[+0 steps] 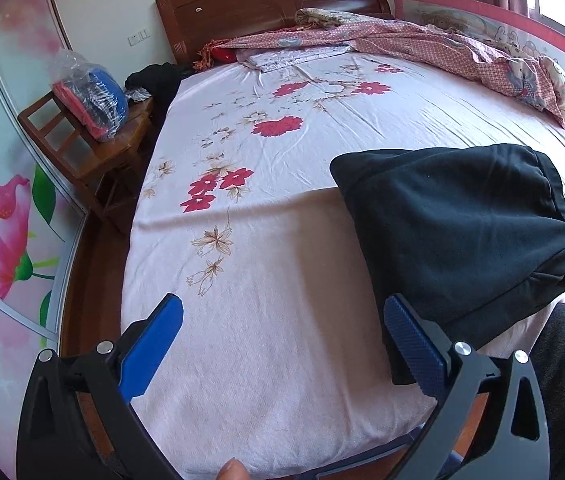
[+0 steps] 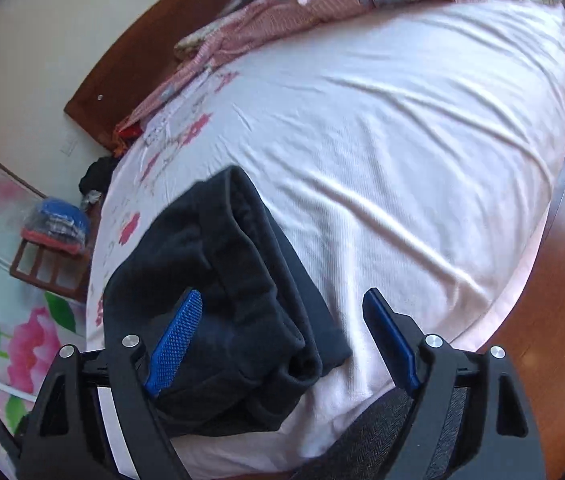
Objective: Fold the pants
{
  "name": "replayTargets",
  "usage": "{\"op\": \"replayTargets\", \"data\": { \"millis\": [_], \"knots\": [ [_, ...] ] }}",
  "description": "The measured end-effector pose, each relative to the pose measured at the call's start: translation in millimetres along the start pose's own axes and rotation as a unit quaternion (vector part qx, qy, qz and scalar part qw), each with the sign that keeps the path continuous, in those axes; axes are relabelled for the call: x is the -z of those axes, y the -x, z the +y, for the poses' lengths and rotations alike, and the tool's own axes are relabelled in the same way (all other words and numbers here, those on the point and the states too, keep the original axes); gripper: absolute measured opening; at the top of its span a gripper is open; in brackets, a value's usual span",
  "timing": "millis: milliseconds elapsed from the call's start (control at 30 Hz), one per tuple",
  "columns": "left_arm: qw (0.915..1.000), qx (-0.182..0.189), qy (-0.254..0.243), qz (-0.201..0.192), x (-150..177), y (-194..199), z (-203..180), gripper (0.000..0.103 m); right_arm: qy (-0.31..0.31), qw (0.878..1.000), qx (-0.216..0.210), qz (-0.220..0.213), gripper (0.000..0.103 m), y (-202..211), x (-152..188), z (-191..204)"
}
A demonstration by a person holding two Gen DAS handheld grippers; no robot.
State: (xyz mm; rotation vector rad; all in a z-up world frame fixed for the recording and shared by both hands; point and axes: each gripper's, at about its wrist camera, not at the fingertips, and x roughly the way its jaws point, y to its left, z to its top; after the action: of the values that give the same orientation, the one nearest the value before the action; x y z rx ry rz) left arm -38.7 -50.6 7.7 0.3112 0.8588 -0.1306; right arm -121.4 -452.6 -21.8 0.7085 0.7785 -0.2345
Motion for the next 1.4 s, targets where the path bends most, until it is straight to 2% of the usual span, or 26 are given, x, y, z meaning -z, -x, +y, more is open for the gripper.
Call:
{"op": "replayTargets", "data": {
  "millis": [67,133,233,267,333,400,467,533,600,700,767,867,933,1067,1167,1267,1300,1400],
  "knots": [
    [1.0,0.003,0.005,0.003,-2,-1,-1,0.101,0.008,1.0,-0.018,0.001,0.082,3,-2,11],
    [1.0,0.007,0.002,-0.003,-3,0,-4,0.101,0.001,0.997,-0.072,0.035,0.082,-13,3,15],
    [0.9999,0.012,-0.002,-0.008,-2,1,-9,0.101,0.031,0.995,-0.023,0.097,0.082,-59,21,10],
    [0.9999,0.013,-0.004,-0.006,-1,0,-10,0.101,0.035,0.994,-0.019,0.103,0.083,-67,23,7],
    [0.9999,0.009,-0.011,-0.003,2,-5,-12,0.101,0.044,0.994,-0.021,0.099,0.083,-60,16,10],
    [0.9998,0.005,-0.014,0.016,3,-14,-10,0.101,0.033,0.995,-0.05,0.08,0.083,-41,4,14],
    [0.9991,0.014,0.008,0.038,2,-27,0,0.101,0.038,0.995,-0.069,0.061,0.083,-23,-9,14],
    [0.9965,0.05,0.041,0.054,-3,-39,11,0.101,0.038,0.995,-0.08,0.051,0.09,-20,-22,4],
    [0.9898,0.095,0.073,0.077,-10,-53,20,0.101,0.028,0.994,-0.085,0.069,0.09,-28,-28,-8],
    [0.975,0.153,0.122,0.105,-18,-75,27,0.101,0.004,0.991,-0.102,0.092,0.09,-47,-32,-25],
    [0.9586,0.199,0.167,0.118,-22,-90,33,0.101,-0.018,0.989,-0.113,0.098,0.09,-57,-32,-32],
    [0.9264,0.264,0.232,0.136,-24,-112,39,0.101,-0.053,0.984,-0.132,0.105,0.09,-71,-32,-45],
    [0.9111,0.285,0.259,0.147,-24,-126,40,0.101,-0.073,0.98,-0.144,0.115,0.09,-80,-31,-51],
    [0.8898,0.314,0.284,0.17,-22,-150,32,0.101,-0.088,0.976,-0.154,0.124,0.09,-92,-30,-52],
    [0.8834,0.315,0.295,0.182,-19,-165,24,0.101,-0.085,0.973,-0.167,0.137,0.09,-97,-28,-50],
    [0.8736,0.324,0.308,0.193,-15,-179,18,0.101,-0.077,0.973,-0.167,0.139,0.09,-101,-25,-46],
    [0.872,0.323,0.311,0.197,-14,-182,16,0.101,-0.079,0.971,-0.178,0.141,0.09,-103,-25,-46],
    [0.8699,0.324,0.316,0.196,-13,-188,11,0.101,-0.084,0.969,-0.176,0.151,0.09,-110,-21,-44]
  ]
}}
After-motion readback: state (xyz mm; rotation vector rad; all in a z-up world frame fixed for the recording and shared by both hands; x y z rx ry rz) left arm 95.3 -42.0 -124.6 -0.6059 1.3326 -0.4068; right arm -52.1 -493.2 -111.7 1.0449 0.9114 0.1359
